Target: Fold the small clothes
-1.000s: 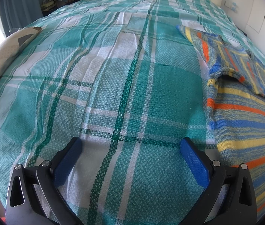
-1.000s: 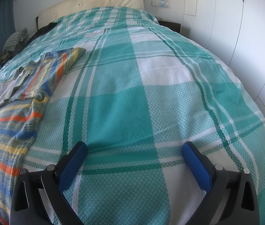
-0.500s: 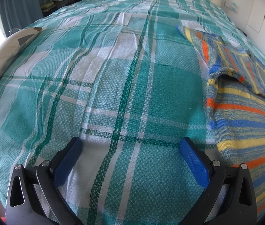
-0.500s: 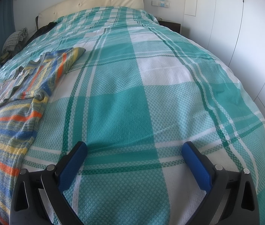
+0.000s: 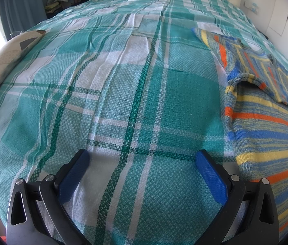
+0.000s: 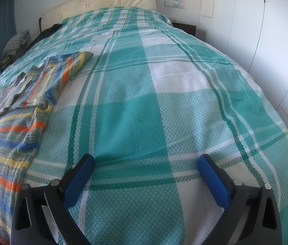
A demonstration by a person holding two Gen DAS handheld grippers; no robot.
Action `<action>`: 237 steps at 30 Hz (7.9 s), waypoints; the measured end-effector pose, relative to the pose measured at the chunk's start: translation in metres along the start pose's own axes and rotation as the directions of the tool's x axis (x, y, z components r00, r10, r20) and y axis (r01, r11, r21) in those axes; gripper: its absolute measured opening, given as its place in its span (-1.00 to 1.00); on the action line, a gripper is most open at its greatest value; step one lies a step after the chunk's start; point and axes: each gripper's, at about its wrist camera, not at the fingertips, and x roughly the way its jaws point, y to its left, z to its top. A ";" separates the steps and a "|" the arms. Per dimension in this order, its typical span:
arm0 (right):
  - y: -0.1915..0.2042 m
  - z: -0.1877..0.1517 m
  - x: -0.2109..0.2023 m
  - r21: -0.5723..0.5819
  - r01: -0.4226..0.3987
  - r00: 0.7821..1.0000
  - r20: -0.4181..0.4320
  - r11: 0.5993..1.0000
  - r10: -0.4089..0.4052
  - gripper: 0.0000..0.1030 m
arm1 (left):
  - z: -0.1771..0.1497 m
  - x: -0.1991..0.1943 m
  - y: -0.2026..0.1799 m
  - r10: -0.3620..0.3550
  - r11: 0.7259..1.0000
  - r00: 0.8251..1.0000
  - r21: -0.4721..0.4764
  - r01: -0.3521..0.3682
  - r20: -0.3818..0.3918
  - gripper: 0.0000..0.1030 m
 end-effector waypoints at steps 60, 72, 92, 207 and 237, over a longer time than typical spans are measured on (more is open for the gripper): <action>0.075 0.163 0.051 0.358 -0.527 0.795 -0.115 0.771 0.596 0.04 | 0.207 0.039 0.008 -0.496 0.834 0.865 -0.321 0.449 -0.079 0.59; 0.087 0.122 0.019 -0.032 -0.464 0.879 -0.140 0.885 0.456 0.04 | 0.136 0.004 -0.053 -0.381 0.924 0.921 0.013 0.383 -0.078 0.60; 0.127 0.224 0.091 -0.049 -0.363 0.926 -0.126 0.930 0.355 -0.91 | 0.229 0.061 -0.120 -0.238 0.943 0.967 0.216 0.253 -0.093 -0.95; 0.058 -0.041 -0.024 -0.093 -0.104 0.994 -0.030 0.990 0.102 1.00 | -0.047 -0.032 -0.157 -0.215 0.932 0.975 0.310 0.189 0.053 0.99; 0.058 -0.040 -0.024 -0.093 -0.104 0.994 -0.030 0.990 0.101 1.00 | -0.047 -0.032 -0.157 -0.215 0.931 0.975 0.312 0.189 0.052 0.99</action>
